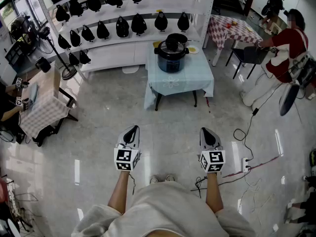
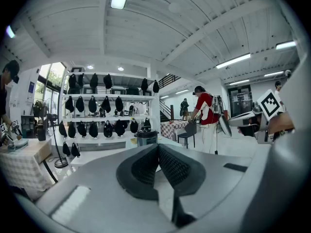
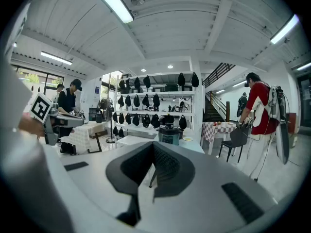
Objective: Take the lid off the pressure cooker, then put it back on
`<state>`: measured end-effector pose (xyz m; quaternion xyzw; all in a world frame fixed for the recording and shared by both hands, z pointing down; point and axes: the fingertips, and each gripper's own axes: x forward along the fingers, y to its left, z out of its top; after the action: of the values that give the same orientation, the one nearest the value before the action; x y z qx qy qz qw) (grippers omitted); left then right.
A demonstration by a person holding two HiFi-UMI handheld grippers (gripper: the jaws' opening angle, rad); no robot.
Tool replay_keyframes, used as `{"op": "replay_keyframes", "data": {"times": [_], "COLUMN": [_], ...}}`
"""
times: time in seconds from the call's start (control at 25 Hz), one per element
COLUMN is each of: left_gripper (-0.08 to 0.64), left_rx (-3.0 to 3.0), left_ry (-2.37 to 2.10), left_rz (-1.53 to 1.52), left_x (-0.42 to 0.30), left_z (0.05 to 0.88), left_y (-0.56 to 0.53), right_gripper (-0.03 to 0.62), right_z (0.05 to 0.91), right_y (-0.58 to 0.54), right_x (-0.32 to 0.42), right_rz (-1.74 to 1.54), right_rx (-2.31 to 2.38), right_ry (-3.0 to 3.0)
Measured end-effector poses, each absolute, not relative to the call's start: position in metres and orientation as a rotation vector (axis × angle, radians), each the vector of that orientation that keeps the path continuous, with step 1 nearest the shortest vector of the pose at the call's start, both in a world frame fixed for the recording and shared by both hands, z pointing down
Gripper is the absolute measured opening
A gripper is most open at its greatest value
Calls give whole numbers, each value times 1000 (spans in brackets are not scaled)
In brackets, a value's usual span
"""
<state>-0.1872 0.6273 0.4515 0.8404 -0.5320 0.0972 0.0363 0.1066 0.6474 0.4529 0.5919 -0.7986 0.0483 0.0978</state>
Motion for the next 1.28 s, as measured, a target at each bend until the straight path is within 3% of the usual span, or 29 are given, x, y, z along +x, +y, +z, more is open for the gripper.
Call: {"op": "replay_keyframes", "data": {"times": [0.68, 0.72, 0.76, 0.8, 0.88, 1.28], "left_gripper": [8, 18, 89, 227, 348, 362], "left_rx": [2594, 2601, 2609, 2617, 2637, 2696], "left_ry": [-1591, -1568, -1543, -1517, -1485, -1432], "left_rz": [266, 261, 257, 257, 262, 300], "left_x": [-184, -182, -178, -175, -168, -151], "left_z": [453, 454, 456, 458, 460, 460], "left_y": [632, 632, 632, 632, 634, 635], "right_gripper": [8, 97, 230, 299, 355, 376], "right_z": [451, 449, 447, 444, 440, 438], "right_y": [649, 649, 649, 648, 648, 647], "right_x": [90, 87, 84, 82, 81, 79], "right_rz": [159, 159, 152, 134, 92, 40], "right_rx": [1678, 1668, 1664, 1668, 1675, 1650], "right_ry": [-2455, -2485, -2510, -2524, -2531, -2503]}}
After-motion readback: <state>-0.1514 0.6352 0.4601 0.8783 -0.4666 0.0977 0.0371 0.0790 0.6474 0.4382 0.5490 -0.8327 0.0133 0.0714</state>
